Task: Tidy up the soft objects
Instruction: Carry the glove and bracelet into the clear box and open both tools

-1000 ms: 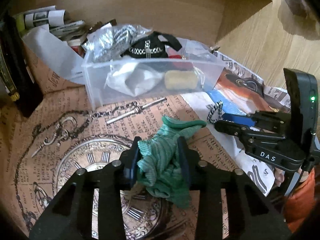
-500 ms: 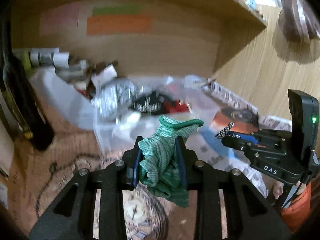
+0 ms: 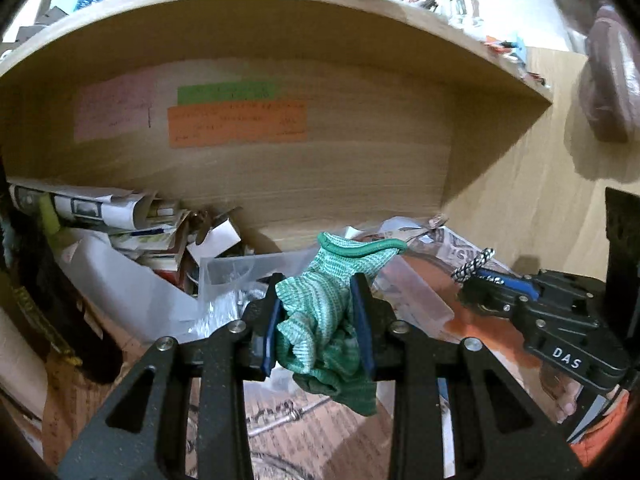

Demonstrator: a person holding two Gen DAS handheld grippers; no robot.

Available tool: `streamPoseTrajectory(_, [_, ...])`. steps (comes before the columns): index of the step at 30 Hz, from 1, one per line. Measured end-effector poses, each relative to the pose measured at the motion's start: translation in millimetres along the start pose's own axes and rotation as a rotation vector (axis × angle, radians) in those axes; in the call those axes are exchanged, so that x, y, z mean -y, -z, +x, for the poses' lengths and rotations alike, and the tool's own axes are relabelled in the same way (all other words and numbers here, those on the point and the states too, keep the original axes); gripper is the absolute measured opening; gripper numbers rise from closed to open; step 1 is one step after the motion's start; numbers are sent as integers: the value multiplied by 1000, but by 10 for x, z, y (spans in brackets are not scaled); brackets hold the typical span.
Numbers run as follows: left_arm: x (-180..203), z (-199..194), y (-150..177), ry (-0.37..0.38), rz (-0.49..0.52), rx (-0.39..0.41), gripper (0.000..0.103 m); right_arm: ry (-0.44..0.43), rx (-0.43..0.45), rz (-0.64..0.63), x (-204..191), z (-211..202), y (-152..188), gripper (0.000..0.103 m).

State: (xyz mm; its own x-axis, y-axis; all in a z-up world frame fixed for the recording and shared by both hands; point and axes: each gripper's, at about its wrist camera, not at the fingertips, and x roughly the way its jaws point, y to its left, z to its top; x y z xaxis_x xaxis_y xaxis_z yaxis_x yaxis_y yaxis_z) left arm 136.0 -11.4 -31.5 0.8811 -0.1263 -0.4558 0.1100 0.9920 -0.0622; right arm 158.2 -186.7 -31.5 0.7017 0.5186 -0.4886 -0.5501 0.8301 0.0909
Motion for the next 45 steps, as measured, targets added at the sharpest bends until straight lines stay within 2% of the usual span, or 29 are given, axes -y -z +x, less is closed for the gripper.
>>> streamPoseTrajectory(8, [-78, 470, -74, -4, -36, -77, 32, 6, -32, 8, 91, 293, -127, 12])
streamPoseTrajectory(20, [-80, 1104, 44, -16, -23, -190, 32, 2, -203, 14, 178, 960, 16, 12])
streamPoseTrajectory(24, [-110, 1206, 100, -21, -25, -215, 32, 12, -229, 6, 178, 1054, 56, 12])
streamPoseTrajectory(26, [-132, 1245, 117, -18, -29, -229, 34, 7, -242, 2, 180, 1078, 68, 18])
streamPoseTrajectory(30, [-146, 1253, 128, 1, -40, -244, 42, 15, -243, -11, 163, 1071, 83, 41])
streamPoseTrajectory(32, [-148, 1232, 118, 11, -43, -246, 47, 20, -234, -20, 153, 1045, 78, 46])
streamPoseTrajectory(35, [-156, 1151, 89, 26, -62, -233, 55, 25, -217, -33, 136, 971, 57, 50])
streamPoseTrajectory(40, [-178, 926, 1, 43, -76, -188, 56, 22, -180, -48, 118, 792, -13, 52])
streamPoseTrajectory(45, [-168, 563, -88, 44, -68, -108, 56, 21, -113, -49, 90, 543, -111, 54])
